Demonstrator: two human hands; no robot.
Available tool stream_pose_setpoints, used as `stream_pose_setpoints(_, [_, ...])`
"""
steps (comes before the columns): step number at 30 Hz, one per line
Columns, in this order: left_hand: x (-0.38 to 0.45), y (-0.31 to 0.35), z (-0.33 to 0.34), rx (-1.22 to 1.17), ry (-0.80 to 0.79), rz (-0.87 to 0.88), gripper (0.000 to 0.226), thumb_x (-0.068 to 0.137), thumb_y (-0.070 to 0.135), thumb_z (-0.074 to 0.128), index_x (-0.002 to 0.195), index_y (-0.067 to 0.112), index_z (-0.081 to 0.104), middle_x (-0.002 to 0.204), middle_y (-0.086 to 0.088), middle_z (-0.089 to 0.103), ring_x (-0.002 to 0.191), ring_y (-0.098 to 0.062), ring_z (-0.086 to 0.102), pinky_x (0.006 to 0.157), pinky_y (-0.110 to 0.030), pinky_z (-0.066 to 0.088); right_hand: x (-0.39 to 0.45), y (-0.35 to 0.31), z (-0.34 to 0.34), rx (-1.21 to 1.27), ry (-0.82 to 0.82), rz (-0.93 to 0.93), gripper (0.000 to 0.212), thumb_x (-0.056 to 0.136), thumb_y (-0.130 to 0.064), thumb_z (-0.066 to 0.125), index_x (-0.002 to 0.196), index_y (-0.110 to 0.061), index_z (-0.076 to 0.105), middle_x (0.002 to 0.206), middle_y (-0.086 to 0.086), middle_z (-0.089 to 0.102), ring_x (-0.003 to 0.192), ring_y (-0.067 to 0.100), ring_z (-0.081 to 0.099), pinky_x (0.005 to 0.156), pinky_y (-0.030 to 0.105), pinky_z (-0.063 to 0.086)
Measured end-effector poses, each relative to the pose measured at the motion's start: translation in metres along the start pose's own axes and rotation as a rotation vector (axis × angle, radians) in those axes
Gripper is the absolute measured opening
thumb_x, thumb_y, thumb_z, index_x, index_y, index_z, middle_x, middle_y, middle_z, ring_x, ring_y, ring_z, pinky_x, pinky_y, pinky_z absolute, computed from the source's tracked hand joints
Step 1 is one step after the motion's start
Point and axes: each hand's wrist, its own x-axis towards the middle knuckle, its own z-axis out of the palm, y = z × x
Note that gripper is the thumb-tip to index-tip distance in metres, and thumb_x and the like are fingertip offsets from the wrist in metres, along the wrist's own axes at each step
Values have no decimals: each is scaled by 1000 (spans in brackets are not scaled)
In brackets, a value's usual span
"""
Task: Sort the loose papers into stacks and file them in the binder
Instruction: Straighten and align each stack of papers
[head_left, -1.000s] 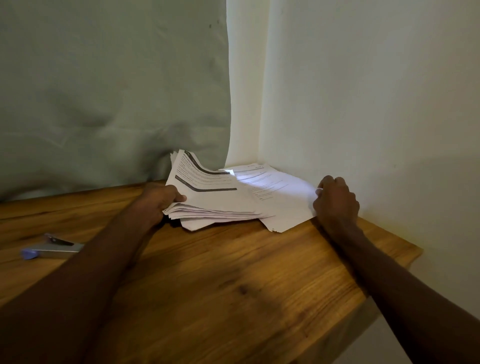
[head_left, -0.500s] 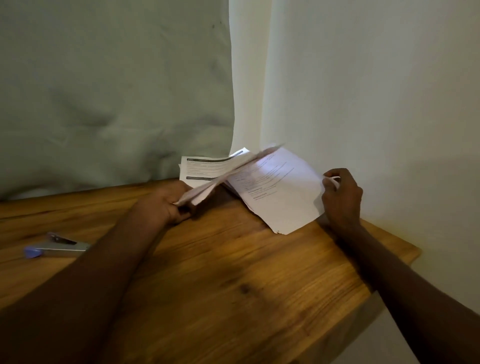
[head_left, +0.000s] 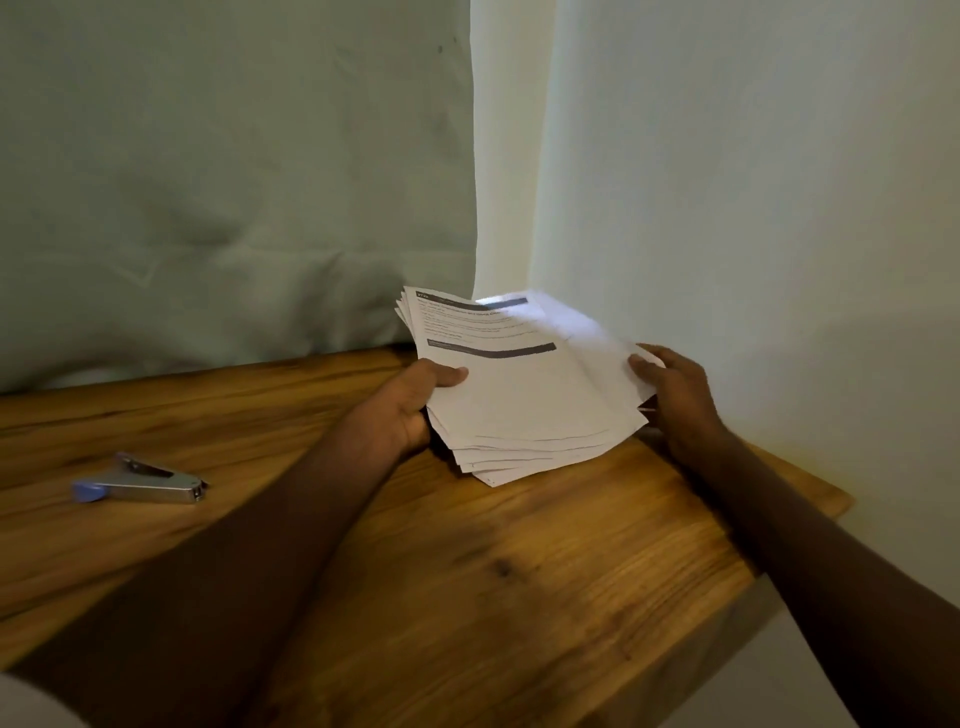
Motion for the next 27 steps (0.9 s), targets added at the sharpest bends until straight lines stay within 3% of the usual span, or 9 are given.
stream_pose_setpoints(3, [0, -1, 2, 28, -1, -4, 27, 94, -8, 59, 115, 8, 66, 104, -16, 74, 94, -35, 70, 71, -45, 58, -2, 2, 5, 22, -91, 78, 31, 98, -29, 66, 123, -14, 68, 113, 13, 72, 104, 35, 68, 75, 41, 60])
stream_pose_setpoints(7, [0, -3, 3, 41, 9, -14, 33, 90, -13, 61, 117, 6, 66, 108, -19, 74, 92, -36, 72, 68, -45, 62, -2, 2, 4, 106, -179, 80, 31, 95, -22, 69, 125, -14, 68, 115, 11, 75, 106, 34, 72, 90, 47, 59])
stream_pose_setpoints(11, [-2, -2, 3, 75, 5, -31, 24, 90, -10, 62, 109, 4, 68, 96, -16, 76, 83, -32, 72, 62, -40, 64, -7, -2, 4, 99, -233, 30, 32, 93, -9, 70, 125, -13, 67, 108, 7, 77, 93, 25, 76, 71, 33, 60])
stream_pose_setpoints(14, [-3, 3, 4, 92, 40, -47, 26, 89, -9, 63, 113, 0, 67, 112, -22, 71, 87, -35, 70, 62, -43, 64, -9, -4, 4, 60, -204, 52, 29, 99, -34, 65, 122, -16, 68, 107, 12, 76, 85, 26, 75, 60, 36, 56])
stream_pose_setpoints(17, [-3, 10, 1, 130, 93, -35, 33, 91, -13, 59, 121, -1, 64, 118, -23, 69, 88, -36, 68, 68, -45, 62, -2, -3, 6, -68, -64, 142, 48, 105, -54, 43, 124, -16, 67, 108, 11, 71, 93, 28, 73, 72, 39, 61])
stream_pose_setpoints(20, [-2, 17, -7, 248, 134, -34, 28, 92, -15, 56, 116, -3, 64, 111, -20, 68, 90, -35, 66, 76, -44, 58, 1, 3, 8, -220, -9, 93, 46, 107, -51, 39, 122, -17, 66, 116, 12, 67, 89, 28, 71, 78, 39, 63])
stream_pose_setpoints(23, [0, 24, -17, 296, 152, -40, 34, 89, -17, 57, 117, 2, 63, 123, -21, 66, 106, -40, 64, 88, -47, 53, -3, 7, 9, -279, -105, 22, 39, 106, -48, 46, 124, -19, 66, 119, 10, 65, 102, 30, 68, 79, 39, 64])
stream_pose_setpoints(27, [-1, 23, -20, 284, 172, -42, 37, 87, -14, 63, 120, 4, 64, 122, -19, 68, 103, -38, 67, 78, -44, 56, -9, 5, 8, -164, -310, 44, 28, 107, -32, 51, 127, -17, 65, 117, 13, 67, 109, 31, 67, 78, 34, 61])
